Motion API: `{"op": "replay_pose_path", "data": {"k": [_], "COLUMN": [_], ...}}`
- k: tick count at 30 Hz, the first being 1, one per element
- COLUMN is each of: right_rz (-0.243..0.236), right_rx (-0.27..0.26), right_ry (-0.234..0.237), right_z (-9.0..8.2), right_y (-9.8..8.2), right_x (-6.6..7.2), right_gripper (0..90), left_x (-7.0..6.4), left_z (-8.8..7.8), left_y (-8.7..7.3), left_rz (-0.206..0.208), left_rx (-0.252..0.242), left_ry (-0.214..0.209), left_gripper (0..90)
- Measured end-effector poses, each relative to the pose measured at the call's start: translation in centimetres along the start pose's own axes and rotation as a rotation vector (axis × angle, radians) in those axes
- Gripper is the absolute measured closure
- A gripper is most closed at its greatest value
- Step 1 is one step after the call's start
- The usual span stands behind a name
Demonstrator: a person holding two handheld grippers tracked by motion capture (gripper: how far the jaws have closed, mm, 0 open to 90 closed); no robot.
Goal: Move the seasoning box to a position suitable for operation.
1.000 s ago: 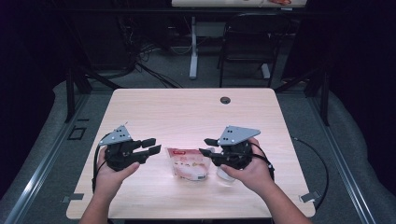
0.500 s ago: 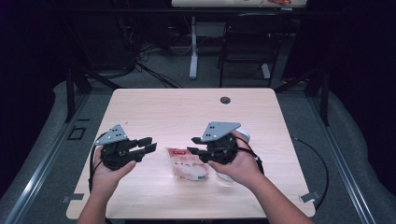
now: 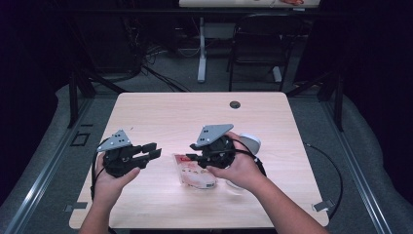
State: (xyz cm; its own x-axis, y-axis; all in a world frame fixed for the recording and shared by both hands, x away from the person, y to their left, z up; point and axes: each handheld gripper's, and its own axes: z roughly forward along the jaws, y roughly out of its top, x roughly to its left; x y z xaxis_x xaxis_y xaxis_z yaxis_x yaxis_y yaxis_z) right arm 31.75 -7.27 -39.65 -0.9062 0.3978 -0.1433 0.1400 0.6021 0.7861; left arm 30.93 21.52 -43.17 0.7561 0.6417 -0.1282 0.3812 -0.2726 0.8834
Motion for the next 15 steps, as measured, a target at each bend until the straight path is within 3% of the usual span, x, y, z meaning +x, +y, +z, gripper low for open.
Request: {"op": "replay_pose_path", "data": {"k": [15], "right_rz": [-0.037], "right_rx": [0.108], "right_ry": [0.078], "right_z": [1.7], "right_y": [1.4], "right_x": [-0.2], "right_gripper": [74.3], "left_x": [0.2], "left_z": [0.0], "left_y": [-0.1], "left_rz": [-0.004], "left_rx": [0.0], "left_ry": [0.002], "left_gripper": [67.0]}}
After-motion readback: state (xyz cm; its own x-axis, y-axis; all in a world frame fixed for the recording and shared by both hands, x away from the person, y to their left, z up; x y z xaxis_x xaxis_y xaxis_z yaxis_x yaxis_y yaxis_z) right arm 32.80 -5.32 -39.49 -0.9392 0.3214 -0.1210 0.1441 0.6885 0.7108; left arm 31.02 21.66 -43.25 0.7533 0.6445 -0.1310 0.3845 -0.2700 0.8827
